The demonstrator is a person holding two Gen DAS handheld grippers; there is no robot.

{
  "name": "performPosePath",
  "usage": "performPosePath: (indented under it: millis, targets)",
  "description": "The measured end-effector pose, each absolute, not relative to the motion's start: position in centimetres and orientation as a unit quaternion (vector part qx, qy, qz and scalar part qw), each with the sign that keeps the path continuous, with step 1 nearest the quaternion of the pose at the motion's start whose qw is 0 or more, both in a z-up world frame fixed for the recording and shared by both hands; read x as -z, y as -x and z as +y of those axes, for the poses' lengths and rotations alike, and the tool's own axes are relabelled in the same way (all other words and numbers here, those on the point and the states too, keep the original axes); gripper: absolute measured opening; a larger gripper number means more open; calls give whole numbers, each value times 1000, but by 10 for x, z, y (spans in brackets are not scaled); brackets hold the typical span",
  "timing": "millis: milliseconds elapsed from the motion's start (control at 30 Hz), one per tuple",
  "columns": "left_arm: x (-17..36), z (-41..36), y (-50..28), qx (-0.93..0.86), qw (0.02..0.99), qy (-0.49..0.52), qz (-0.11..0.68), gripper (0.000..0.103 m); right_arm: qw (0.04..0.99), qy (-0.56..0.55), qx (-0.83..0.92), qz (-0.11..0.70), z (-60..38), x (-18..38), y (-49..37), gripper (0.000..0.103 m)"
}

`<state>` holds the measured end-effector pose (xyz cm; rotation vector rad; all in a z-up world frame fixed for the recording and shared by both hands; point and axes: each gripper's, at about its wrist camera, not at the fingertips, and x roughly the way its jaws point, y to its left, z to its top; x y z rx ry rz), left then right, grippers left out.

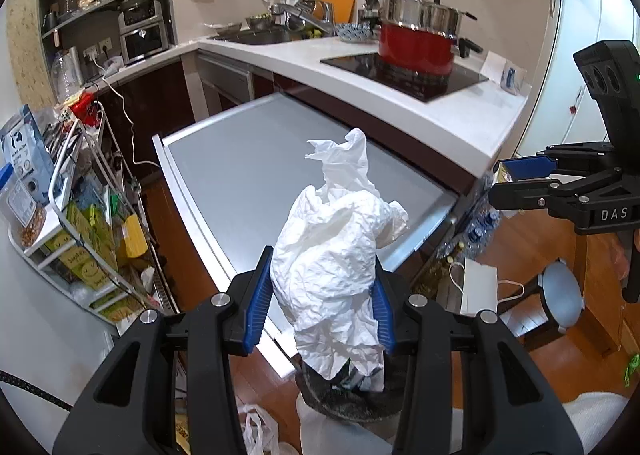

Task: Collect trash
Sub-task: 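Lift and carry the tissue and butter packet with both tools over the black bin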

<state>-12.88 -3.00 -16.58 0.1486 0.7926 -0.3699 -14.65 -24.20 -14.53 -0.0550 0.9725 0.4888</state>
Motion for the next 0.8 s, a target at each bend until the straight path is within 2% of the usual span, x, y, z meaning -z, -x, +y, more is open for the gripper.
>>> performPosePath:
  millis: [367, 800]
  targets:
    - [196, -46, 156, 175, 888, -105, 413, 44, 825, 22, -241, 511, -235, 187, 171, 49]
    - [254, -55, 168, 184, 847, -124, 484, 44, 795, 16, -230, 561, -229, 243, 178, 49]
